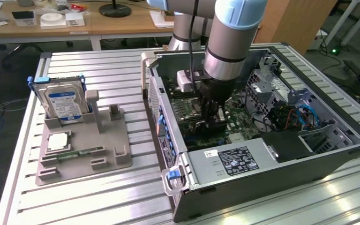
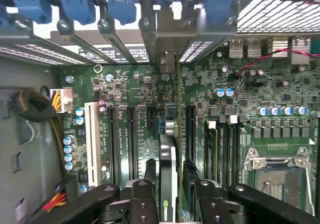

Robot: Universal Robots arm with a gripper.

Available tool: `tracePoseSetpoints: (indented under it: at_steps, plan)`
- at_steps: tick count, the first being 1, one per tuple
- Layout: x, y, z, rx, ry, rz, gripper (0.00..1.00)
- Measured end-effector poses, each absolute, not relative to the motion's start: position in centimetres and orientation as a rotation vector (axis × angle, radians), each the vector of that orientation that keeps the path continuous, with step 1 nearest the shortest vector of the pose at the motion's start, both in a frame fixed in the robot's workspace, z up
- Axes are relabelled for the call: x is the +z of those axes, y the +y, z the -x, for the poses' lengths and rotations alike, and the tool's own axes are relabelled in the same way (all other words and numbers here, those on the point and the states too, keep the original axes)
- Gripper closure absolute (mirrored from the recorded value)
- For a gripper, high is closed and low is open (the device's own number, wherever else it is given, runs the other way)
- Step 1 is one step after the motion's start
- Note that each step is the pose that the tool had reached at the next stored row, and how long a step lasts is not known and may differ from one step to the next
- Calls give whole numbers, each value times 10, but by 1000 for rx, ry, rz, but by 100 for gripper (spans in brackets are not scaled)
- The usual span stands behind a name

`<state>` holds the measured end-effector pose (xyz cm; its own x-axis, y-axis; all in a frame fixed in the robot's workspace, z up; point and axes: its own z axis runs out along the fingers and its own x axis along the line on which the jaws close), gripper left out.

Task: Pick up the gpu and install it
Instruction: 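Insert the gpu into the slot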

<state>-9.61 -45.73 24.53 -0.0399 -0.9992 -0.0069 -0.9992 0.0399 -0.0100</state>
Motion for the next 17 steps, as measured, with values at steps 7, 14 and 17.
tracePoseSetpoints:
  at_steps: [7,14,17]
  plan:
    - [266,-457,96,-6,2256,2167,65]
    - [273,-457,96,-7,2255,2167,66]
    - [274,-457,96,-7,2255,2167,78]
